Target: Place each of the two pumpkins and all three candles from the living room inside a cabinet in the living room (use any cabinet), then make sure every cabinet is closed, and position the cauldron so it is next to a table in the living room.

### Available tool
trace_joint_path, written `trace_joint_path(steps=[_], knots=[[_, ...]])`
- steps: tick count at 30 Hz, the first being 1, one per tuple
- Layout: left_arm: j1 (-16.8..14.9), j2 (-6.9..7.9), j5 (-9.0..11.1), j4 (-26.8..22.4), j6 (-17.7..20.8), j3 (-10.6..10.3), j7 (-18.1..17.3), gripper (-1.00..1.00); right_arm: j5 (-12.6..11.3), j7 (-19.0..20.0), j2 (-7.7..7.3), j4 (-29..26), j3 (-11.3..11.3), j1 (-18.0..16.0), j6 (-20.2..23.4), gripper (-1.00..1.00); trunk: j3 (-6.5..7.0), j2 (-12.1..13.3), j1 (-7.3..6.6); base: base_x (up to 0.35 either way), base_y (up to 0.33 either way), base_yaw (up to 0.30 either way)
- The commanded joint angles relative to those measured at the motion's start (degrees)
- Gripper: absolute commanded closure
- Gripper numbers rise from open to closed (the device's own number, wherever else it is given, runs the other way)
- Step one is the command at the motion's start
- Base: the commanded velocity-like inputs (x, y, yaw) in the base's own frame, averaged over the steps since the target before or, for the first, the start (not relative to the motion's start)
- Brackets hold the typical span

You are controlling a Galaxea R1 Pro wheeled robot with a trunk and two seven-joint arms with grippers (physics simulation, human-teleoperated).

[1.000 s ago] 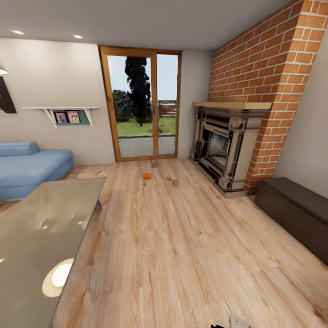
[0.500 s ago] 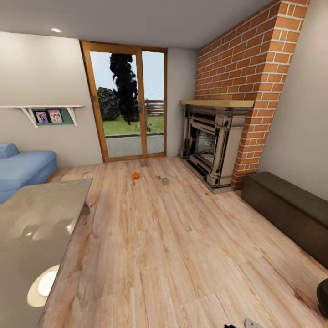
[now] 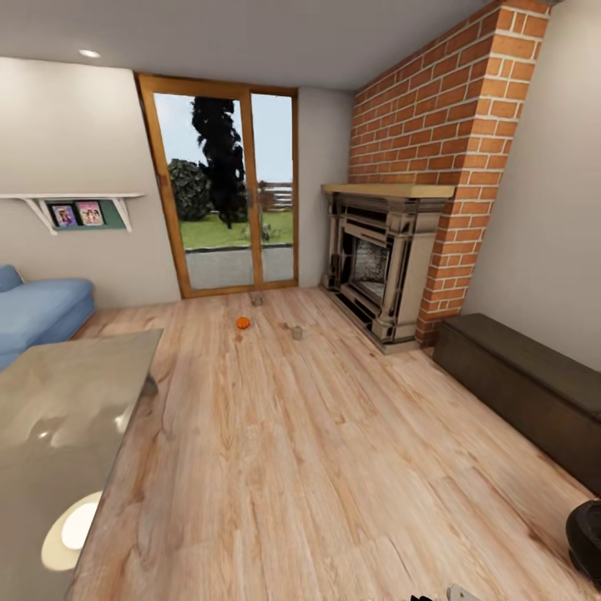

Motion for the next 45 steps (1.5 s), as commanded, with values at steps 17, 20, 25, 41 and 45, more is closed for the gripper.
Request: trace_joint_path(steps=[17,20,25,41,45], knots=[[0.0,0.03,-0.2,0.1,-1.0,-0.1,0.0,-1.0,0.0,0.0,-0.14,0.1,-3.2,0.0,0.3,-1.0,-0.06,2.0,-1.11,0.005,0.0,-0.224],[0.0,0.07,-0.3,0.2,-1.5,0.0,0.0,-1.0,0.0,0.0,-0.13,0.1,-3.3,0.0,0.2,-1.0,-0.23,2.0,-1.11,0.157,0.0,-0.228],[0.0,0.09,-0.3,0.4,-2.4,-0.1,0.0,-1.0,0.0,0.0,-0.13,0.1,-3.3,0.0,0.0,-1.0,-0.49,2.0,-1.11,0.291,0.0,-0.237],[0.0,0.44,-0.4,0.4,-2.5,-0.1,0.0,-1.0,0.0,0.0,-0.13,0.0,-3.3,0.0,-0.3,-1.0,-0.77,2.0,-1.11,0.326,0.0,-0.152],[0.0,0.44,-0.4,0.4,-2.5,-0.1,0.0,-1.0,0.0,-0.1,-0.13,0.0,-3.3,0.0,-0.3,-1.0,-0.77,2.0,-1.11,0.328,0.0,-0.273]])
